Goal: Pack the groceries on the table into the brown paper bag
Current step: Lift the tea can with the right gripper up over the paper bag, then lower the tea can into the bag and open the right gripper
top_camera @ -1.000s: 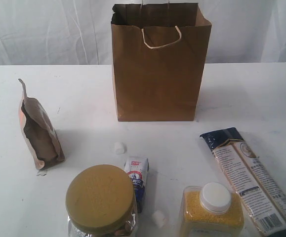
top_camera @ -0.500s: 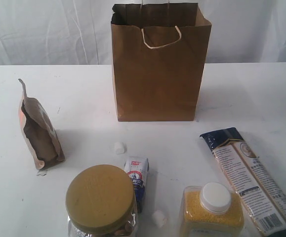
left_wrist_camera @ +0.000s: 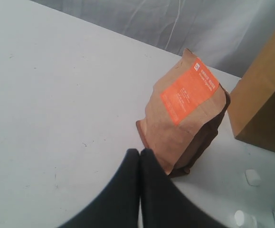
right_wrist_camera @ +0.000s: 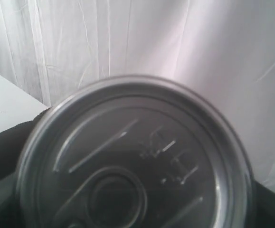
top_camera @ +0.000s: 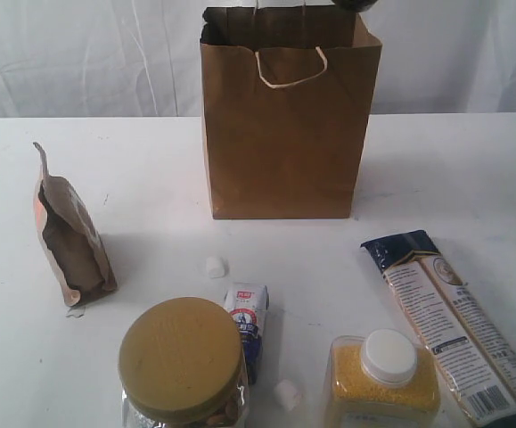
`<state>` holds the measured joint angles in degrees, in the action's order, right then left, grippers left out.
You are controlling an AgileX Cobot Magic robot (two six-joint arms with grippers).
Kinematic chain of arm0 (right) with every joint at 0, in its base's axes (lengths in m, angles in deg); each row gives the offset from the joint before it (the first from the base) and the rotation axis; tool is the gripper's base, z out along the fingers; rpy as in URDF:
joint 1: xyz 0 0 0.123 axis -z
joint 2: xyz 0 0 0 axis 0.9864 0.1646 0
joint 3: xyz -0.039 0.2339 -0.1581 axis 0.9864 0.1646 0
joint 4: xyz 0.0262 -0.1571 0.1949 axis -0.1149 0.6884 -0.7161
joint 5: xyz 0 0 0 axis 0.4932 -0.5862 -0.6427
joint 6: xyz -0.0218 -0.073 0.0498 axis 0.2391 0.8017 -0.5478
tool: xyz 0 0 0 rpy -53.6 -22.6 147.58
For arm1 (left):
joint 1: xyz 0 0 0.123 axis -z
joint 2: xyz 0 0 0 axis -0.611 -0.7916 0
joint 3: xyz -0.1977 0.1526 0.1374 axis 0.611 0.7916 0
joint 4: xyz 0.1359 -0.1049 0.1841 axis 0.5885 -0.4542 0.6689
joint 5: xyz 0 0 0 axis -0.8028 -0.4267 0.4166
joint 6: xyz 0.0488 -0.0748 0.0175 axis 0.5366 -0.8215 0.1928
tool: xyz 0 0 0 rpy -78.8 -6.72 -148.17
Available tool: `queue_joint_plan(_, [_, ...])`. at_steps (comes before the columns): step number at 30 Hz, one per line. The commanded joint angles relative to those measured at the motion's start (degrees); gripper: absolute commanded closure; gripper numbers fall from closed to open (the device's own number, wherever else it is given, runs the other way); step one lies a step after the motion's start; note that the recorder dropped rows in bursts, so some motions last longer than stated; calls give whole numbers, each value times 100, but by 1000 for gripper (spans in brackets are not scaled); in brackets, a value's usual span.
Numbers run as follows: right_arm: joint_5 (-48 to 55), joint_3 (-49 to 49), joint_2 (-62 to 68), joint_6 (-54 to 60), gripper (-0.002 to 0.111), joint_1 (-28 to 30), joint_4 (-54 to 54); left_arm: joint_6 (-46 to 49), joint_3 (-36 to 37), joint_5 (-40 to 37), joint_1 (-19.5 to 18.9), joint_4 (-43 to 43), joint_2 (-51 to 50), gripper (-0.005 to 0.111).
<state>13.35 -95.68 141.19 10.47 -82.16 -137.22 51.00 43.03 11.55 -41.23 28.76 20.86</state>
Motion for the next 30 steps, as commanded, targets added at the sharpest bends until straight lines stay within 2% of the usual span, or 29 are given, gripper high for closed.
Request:
queue_joint_plan(1, [95,-293,156,208,108,-122,-221,29,-45,-14,28,-77,18,107])
queue_joint_plan(7, [103,-520,374,352,108,-423,304,156,-45,-14,28,-77,18,107])
queue_joint_plan(12, [119,-520,455,330,108,-437,689,156,-45,-14,28,-77,18,107])
queue_joint_plan(30, [333,-495,674,473,108,-463,763,162,-45,-25,28,-77,18,107])
